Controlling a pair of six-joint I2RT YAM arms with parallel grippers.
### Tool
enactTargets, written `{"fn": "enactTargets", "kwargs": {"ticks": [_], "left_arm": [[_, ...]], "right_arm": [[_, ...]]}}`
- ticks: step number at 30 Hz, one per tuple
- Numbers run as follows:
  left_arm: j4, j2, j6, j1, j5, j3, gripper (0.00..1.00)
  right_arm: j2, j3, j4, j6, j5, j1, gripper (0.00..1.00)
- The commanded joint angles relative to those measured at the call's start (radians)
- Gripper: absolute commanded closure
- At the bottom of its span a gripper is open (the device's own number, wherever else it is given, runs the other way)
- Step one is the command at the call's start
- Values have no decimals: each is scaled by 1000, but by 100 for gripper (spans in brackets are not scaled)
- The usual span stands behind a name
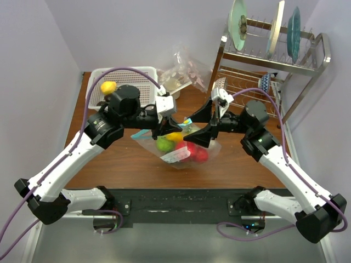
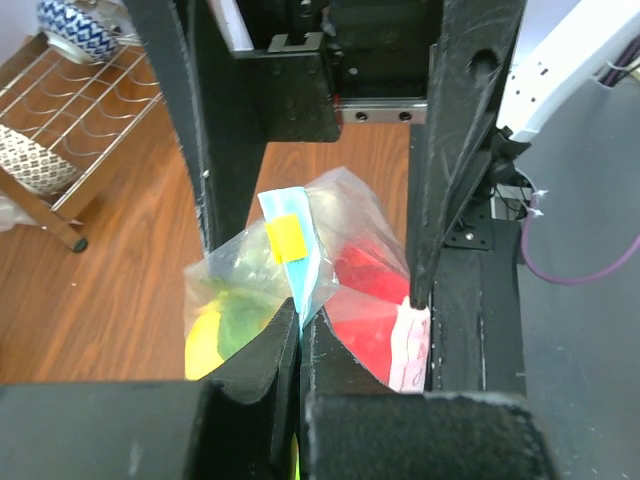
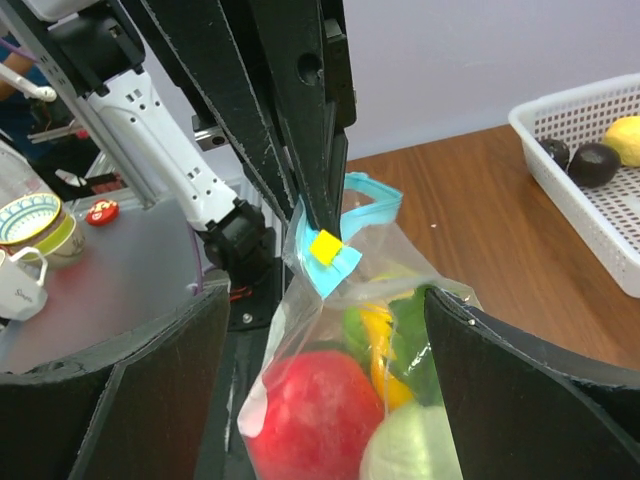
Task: Place the food in the zip-top bag and seal the zipper
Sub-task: Zip the zipper food storage bag at the center of the board.
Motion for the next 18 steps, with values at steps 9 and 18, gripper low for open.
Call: {"fn": "enactTargets", "kwargs": {"ticks": [9,18], "left_arm": [[34,-7,-9,-2,126,73,100],[25,-7,-10,-3,177,97,100]], "right_arm": [[-4,36,-11,-81,87,13,16],[18,31,13,-87,63,22,13]]}}
